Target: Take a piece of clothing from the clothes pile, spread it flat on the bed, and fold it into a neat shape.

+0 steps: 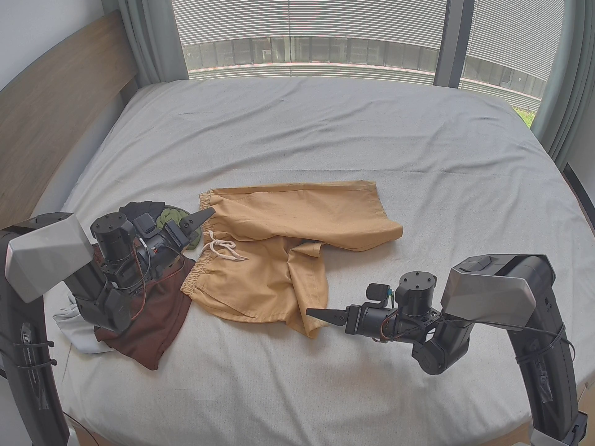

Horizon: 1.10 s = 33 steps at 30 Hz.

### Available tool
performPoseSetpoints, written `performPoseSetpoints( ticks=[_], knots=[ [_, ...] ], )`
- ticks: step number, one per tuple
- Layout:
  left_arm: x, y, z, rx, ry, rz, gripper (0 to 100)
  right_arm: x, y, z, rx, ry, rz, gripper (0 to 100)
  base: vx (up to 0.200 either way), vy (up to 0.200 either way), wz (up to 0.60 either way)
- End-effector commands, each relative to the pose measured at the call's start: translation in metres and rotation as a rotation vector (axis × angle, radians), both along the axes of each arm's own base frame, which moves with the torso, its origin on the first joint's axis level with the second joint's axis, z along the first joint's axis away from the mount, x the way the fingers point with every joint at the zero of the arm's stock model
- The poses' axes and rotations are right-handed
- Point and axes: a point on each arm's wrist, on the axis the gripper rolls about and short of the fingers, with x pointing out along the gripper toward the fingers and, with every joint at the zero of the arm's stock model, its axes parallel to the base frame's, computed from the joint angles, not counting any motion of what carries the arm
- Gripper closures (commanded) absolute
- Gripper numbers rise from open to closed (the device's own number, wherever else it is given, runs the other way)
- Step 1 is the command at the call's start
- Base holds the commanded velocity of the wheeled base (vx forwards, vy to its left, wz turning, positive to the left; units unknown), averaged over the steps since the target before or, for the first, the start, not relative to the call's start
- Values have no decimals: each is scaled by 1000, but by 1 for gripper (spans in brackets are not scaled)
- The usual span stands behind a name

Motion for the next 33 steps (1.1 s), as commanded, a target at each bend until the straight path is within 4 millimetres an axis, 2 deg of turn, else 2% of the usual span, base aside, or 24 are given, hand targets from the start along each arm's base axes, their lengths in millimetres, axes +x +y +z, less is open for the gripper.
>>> performPoseSetpoints(
  ticks=[1, 8, 16, 27, 33],
  knots=[
    [0, 0, -3, 0, 6, -2, 0, -2, 3, -2, 2, 12, 8, 0, 0, 0, 0],
    [0, 0, -1, -2, -8, -2, 0, -4, 12, 4, 77, 70, 4, 0, 0, 0, 0],
    [2, -2, -4, -5, -18, -5, 0, 3, 12, 15, 168, 63, -14, 0, 0, 0, 0],
    [2, -2, -3, -33, -27, -6, 0, 3, 15, 7, 175, 89, -11, 0, 0, 0, 0],
    [2, -2, -2, -35, -30, -5, 0, 17, 18, 7, 187, 71, -18, 0, 0, 0, 0]
  ],
)
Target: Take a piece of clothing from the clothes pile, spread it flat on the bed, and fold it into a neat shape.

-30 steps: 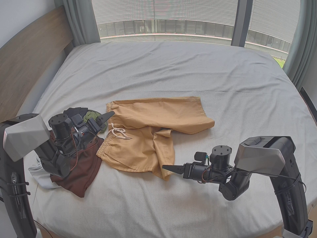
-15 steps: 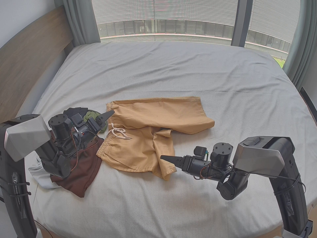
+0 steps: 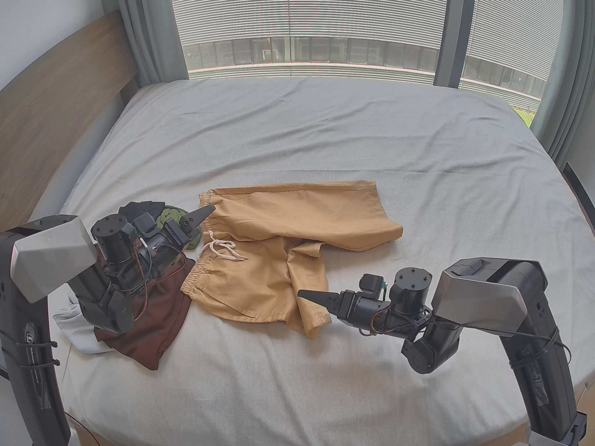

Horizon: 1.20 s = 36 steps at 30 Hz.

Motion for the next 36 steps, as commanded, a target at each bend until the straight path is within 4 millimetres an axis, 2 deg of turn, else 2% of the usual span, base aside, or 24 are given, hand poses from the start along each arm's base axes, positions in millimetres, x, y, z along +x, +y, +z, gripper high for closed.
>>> performPoseSetpoints(
  ticks=[1, 2, 4, 5, 8, 15, 22, 36],
  knots=[
    [0, 0, -1, -1, 1, 1, 0, 8, 1, -2, 6, -6, -7, 0, 0, 0, 0],
    [0, 0, 0, -1, -2, 1, 0, 16, 4, 1, 5, 4, -10, 0, 0, 0, 0],
    [0, 0, 1, -1, -3, 1, 0, 20, 4, 1, 2, 9, -13, 0, 0, 0, 0],
    [0, 1, 2, -3, -10, 2, 0, 29, 4, 4, -1, 15, -24, 0, 0, 0, 0],
    [0, 1, 4, -3, -15, 4, 0, 40, 4, 1, -6, 24, -35, 0, 0, 0, 0],
    [0, 2, 5, -16, -19, 5, 0, 58, 1, -3, -22, 53, -66, 0, 0, 0, 0],
    [0, 2, 6, -18, -23, 5, 0, 63, 4, -6, -33, 68, -64, 0, 0, 0, 0],
    [1, 2, 8, -28, -34, 4, 0, 54, 21, -4, -24, 52, -27, 0, 0, 0, 0]
  ],
)
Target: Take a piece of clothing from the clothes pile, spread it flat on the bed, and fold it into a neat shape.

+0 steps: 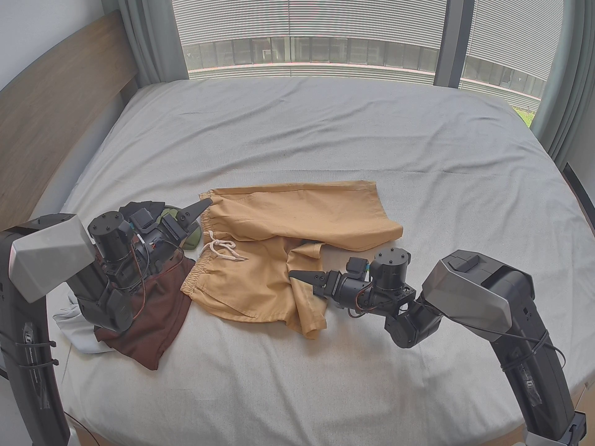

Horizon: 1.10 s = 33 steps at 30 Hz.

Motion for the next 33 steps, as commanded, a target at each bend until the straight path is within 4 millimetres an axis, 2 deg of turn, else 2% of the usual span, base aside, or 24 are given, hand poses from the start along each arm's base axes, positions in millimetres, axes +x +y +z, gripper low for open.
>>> performPoseSetpoints(
  ticks=[1, 9, 10, 20, 24, 31, 33],
  knots=[
    [0, 0, 1, -11, 0, -1, 0, -2, 2, 0, 3, -5, -1, 0, 0, 0, 0],
    [0, 0, 3, -34, -2, -3, 0, -2, 6, 4, 14, -29, -13, 0, 0, 0, 0],
    [0, 0, 3, -35, -2, -1, 0, -2, 6, 3, 14, -29, -15, 100, 0, 0, 0],
    [0, 0, 3, -36, -1, -3, 0, 0, 4, -5, 9, -22, -25, 100, 0, 0, 0],
    [0, 0, 2, -36, 1, -3, 0, -2, -3, -5, 0, -23, -72, 100, 0, 0, 0],
    [0, 0, 2, -36, 1, -3, 0, -22, -46, 29, 1, -62, -139, 100, 0, 0, 0],
    [0, 0, 2, -36, 1, -3, 0, -26, -55, 33, -9, -64, -152, 100, 0, 0, 0]
  ],
)
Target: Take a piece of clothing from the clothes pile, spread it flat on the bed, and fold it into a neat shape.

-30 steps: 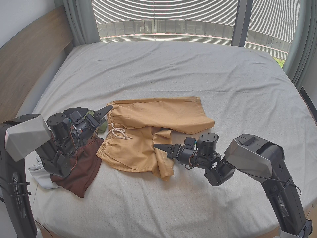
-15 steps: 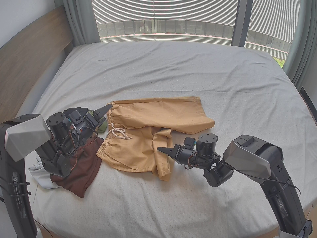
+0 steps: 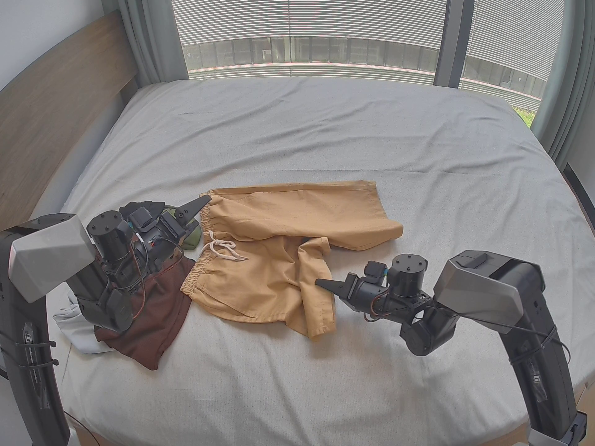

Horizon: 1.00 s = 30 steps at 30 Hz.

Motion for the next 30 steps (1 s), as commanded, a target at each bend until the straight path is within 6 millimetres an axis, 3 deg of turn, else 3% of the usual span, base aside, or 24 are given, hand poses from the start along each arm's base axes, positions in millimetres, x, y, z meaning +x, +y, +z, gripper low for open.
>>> performPoseSetpoints(
  ticks=[1, 6, 14, 21, 30],
  knots=[
    [0, -1, 0, 0, 1, -1, 0, -17, -42, 40, -17, -47, -69, 100, 0, 0, 0],
    [0, -2, 0, 0, 1, -6, 0, -35, -74, 55, -55, -71, -122, 100, 0, 0, 0],
    [-1, -3, 0, 0, 1, -8, 0, -45, -99, 65, -92, -85, -170, 100, 0, 0, 0],
    [-1, -4, -1, 0, 4, -9, 0, -49, -121, 54, -132, -49, -217, 100, 0, 0, 0],
    [-1, -4, -4, 2, 12, -9, 0, -56, -134, 27, -196, 21, -231, 100, 0, 0, 0]
  ],
)
